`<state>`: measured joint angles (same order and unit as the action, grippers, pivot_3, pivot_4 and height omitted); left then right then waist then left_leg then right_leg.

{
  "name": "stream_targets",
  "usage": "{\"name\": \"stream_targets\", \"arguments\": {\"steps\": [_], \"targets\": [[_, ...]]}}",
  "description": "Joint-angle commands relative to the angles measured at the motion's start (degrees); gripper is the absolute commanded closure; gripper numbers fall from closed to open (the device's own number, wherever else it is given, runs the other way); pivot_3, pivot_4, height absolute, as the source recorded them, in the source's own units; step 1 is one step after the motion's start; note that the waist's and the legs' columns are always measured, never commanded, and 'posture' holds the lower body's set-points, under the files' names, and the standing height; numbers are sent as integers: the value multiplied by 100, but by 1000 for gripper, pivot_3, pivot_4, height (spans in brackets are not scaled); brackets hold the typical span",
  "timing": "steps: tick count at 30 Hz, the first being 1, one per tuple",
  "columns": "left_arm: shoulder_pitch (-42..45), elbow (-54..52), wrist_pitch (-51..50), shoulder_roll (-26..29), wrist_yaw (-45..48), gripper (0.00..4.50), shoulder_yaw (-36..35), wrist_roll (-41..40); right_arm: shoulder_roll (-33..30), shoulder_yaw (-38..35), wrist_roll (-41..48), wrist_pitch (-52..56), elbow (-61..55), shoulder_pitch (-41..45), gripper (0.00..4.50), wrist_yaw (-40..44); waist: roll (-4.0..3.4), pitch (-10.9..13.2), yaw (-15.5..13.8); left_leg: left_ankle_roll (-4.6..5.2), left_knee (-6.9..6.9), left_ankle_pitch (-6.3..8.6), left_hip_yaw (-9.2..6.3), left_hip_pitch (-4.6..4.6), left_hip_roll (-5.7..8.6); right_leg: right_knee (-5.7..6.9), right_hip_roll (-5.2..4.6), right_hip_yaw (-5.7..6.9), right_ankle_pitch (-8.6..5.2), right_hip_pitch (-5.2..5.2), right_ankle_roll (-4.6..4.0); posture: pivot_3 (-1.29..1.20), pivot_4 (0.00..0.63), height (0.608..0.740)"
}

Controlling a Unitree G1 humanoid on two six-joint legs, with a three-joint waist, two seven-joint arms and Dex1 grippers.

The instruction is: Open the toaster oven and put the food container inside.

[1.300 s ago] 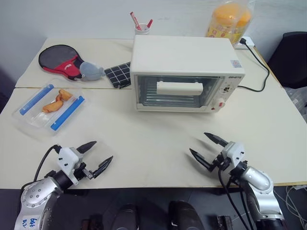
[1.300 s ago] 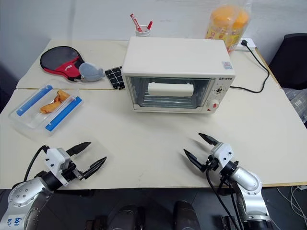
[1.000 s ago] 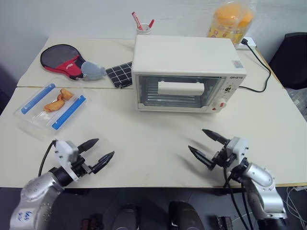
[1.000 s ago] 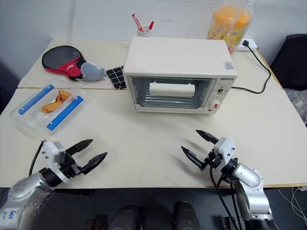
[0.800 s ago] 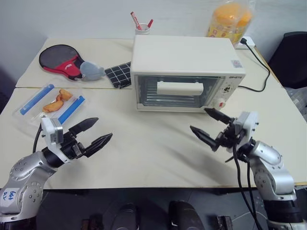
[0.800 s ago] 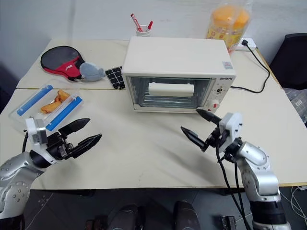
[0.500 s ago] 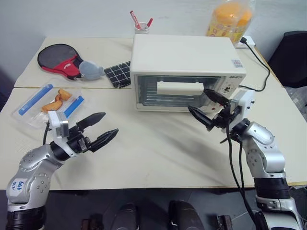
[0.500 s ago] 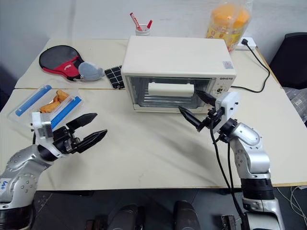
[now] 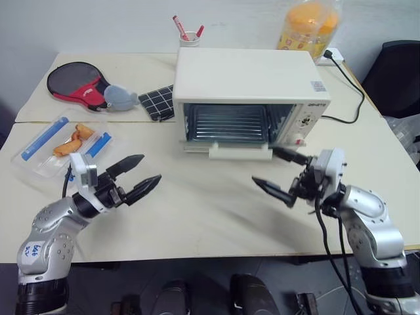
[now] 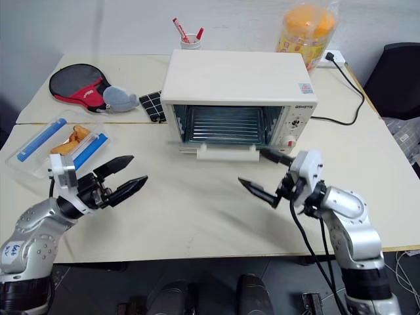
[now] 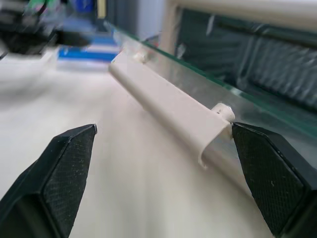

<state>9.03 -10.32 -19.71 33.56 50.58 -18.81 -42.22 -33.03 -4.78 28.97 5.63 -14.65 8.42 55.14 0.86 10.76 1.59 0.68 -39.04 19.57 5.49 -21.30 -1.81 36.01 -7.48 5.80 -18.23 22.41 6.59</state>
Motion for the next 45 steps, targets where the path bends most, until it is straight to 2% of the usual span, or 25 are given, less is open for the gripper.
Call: {"name": "stream_targets", "arguments": {"steps": [1,10,11,19,27,32,37,40,45], "targets": [[446,161,123,15,125,1561,97,55,-102,99,-118,-233,-241,-84,0,250,0,0,-5,0,3,0,2,1,1,-1,-1,-2,0,0,0,0,150,740],[2047,1286,708,-560,130,4289,1097,1026,-34,201,-257,-404,-151,-37,0,201,0,0,-12,-1,-3,-1,1,-1,3,-4,8,4,1,-3,2,0,150,740],[2183,1395,758,-657,115,4475,1189,1109,-35,206,-271,-415,-153,-46,0,195,0,0,-18,-1,-3,-2,1,-1,4,-4,9,4,1,-3,2,0,150,740],[2553,1931,956,-962,316,4475,1503,1416,-76,-166,-313,-573,-230,-433,0,-57,0,0,-62,-2,-4,-2,0,-3,4,-5,11,6,1,-2,3,0,150,740],[2523,2126,1063,-939,748,4475,1767,1673,-145,-1334,-302,-1096,-670,-1978,0,-338,1,1,-479,8,-16,-3,-10,-18,19,-16,2,15,5,-8,11,0,150,740],[2479,2253,1215,-1037,910,4475,1903,1800,112,-1759,-355,-1397,-882,-2729,0,-641,1,1,-553,19,-20,-2,-9,-25,28,-36,2,20,12,-22,24,0,150,740],[2577,2412,1302,-1198,1003,4475,1931,1807,137,-1504,-465,-1365,-1008,-2360,0,-939,1,1,-430,24,-22,-7,-14,10,25,-35,2,15,15,-49,25,0,150,740],[2482,2113,994,-1142,1566,4475,2048,1482,95,-1314,-591,-1326,-937,-2001,0,-996,0,0,-336,21,-22,-11,-18,18,20,-34,2,13,17,-49,21,0,150,740],[2325,1787,826,-1147,1527,4475,2017,1436,136,-1055,-669,-1217,-857,-1610,0,-1059,0,1,-287,13,-12,-13,-20,5,14,-21,7,18,14,-36,17,0,150,740]]}}
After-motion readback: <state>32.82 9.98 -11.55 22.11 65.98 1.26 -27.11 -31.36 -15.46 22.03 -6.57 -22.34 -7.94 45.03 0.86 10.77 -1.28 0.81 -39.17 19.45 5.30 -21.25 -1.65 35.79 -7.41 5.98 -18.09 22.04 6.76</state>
